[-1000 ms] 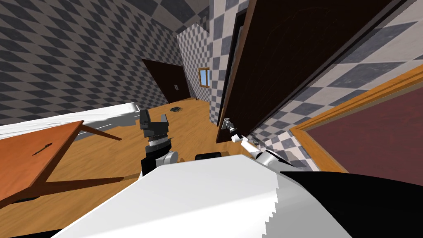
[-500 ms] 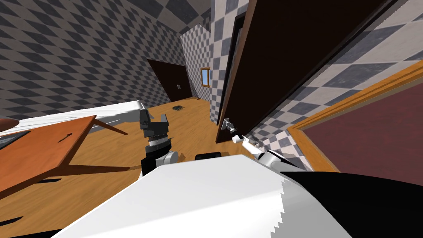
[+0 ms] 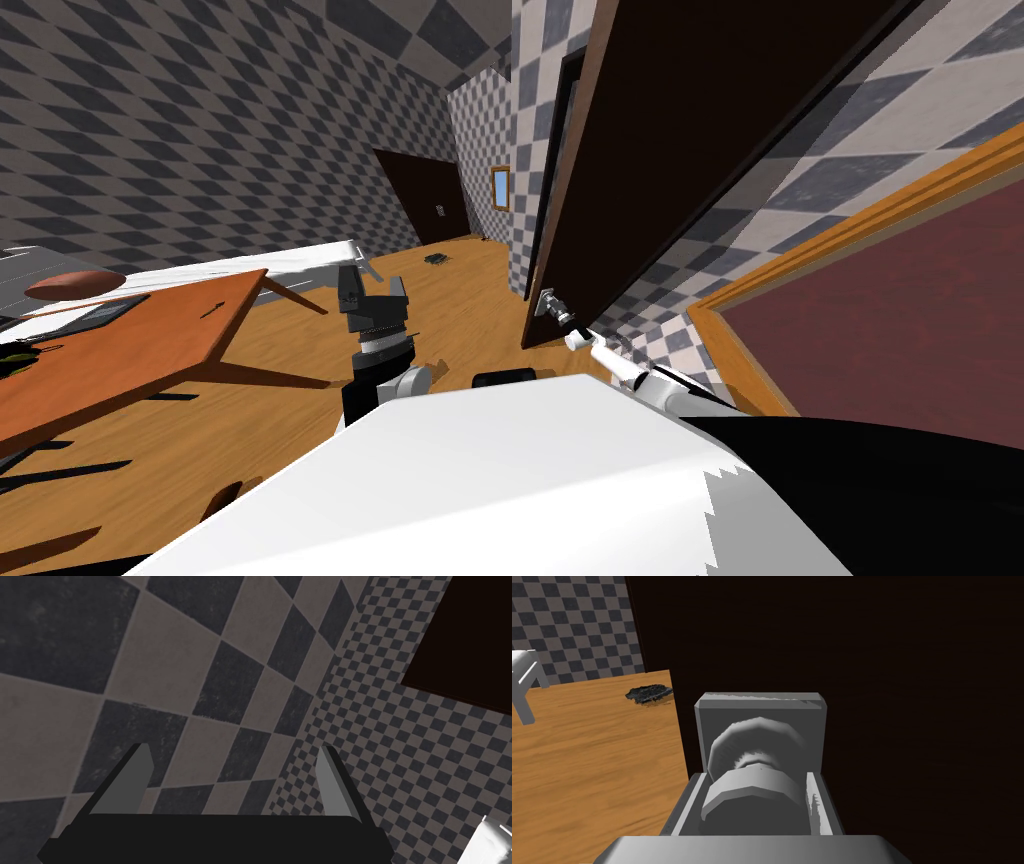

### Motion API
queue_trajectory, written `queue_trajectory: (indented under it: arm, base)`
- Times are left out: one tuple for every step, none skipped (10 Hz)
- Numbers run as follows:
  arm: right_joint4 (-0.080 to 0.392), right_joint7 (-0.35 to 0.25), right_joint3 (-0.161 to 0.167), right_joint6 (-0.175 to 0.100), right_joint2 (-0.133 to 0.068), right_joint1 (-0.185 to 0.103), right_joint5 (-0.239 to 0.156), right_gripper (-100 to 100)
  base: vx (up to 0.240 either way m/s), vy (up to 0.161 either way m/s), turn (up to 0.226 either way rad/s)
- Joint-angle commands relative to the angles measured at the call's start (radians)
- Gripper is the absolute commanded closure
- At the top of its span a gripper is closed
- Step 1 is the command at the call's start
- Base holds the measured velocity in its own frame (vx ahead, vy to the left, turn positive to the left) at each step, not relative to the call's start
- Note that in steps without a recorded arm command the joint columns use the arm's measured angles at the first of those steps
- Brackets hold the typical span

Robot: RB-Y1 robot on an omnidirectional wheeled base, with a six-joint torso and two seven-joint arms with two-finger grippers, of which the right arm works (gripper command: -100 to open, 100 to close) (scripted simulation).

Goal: Pull the door open

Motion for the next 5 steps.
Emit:
queue_trajectory:
  arm:
    - [-0.010, -0.017, 0.015, -0.014, -0.018, 0.004, 0.003, 100]
    - [-0.006, -0.010, 0.011, -0.008, -0.010, 0.002, 0.002, 100]
    - [-0.023, -0.030, 0.038, -0.036, -0.038, 0.017, 0.013, 100]
    - [-0.033, -0.042, 0.054, -0.054, -0.056, 0.025, 0.019, 100]
    - [-0.045, -0.055, 0.071, -0.074, -0.076, 0.034, 0.026, 100]
  base:
    - [-0.174, -0.097, 0.061]
    - [-0.083, -0.038, 0.025]
    - [-0.039, -0.010, -0.047]
    - [-0.048, -0.017, -0.084]
    - [-0.050, -0.010, -0.078]
